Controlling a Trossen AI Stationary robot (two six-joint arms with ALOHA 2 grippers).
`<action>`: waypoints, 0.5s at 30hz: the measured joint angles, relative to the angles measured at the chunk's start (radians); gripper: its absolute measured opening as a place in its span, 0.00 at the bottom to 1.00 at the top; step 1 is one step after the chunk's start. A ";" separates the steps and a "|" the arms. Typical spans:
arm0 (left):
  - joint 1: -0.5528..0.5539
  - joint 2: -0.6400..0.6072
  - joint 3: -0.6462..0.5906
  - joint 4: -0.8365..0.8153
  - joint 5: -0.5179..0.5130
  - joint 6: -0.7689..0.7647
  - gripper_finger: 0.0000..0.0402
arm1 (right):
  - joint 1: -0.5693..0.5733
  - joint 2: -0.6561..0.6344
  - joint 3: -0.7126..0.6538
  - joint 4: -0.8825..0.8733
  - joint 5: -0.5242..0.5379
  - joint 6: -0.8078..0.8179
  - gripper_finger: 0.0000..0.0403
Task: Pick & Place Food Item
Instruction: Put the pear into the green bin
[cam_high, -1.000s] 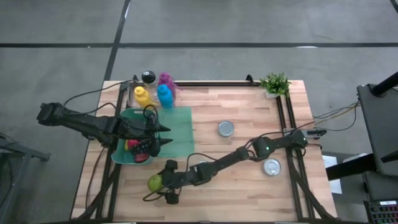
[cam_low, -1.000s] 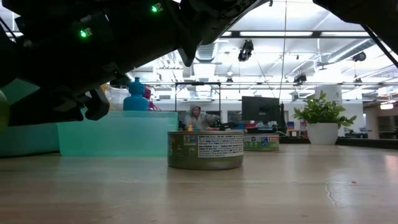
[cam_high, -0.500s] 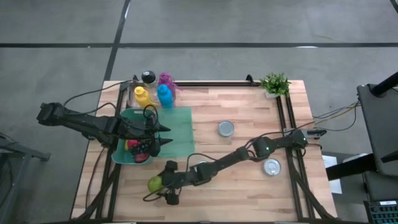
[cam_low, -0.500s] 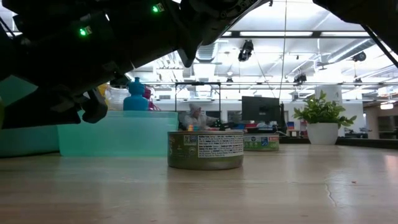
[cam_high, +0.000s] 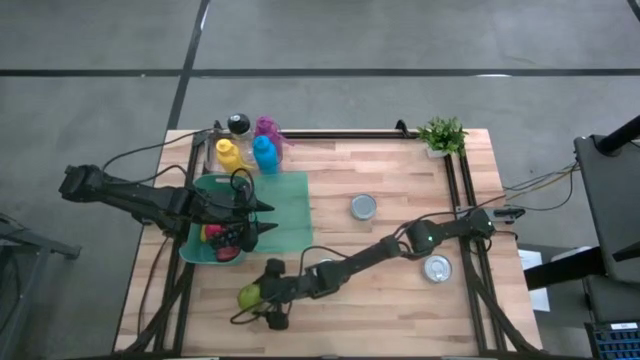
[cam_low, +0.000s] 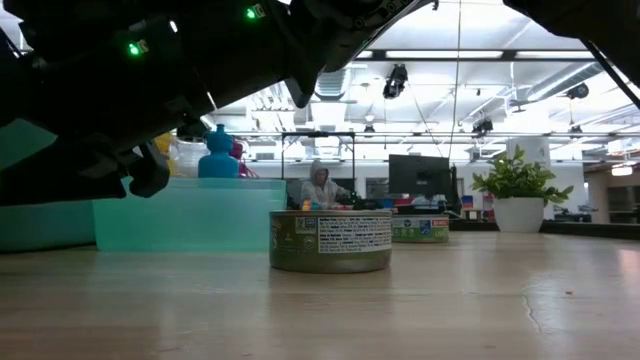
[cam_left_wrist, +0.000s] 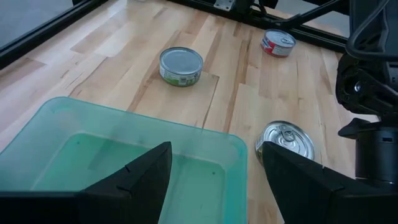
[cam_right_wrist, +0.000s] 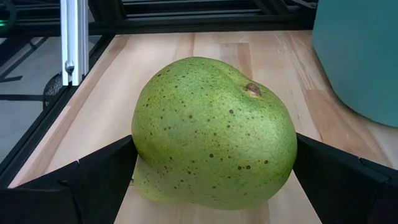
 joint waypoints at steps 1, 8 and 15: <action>0.000 0.000 0.000 0.000 0.000 0.000 0.63 | 0.000 0.000 0.000 0.000 0.000 0.000 0.99; 0.000 0.000 0.000 0.000 0.000 0.000 0.63 | 0.000 0.000 0.000 0.000 0.001 0.001 0.99; 0.000 0.000 0.000 0.000 0.000 0.000 0.63 | 0.000 0.000 0.000 -0.018 0.001 0.060 0.99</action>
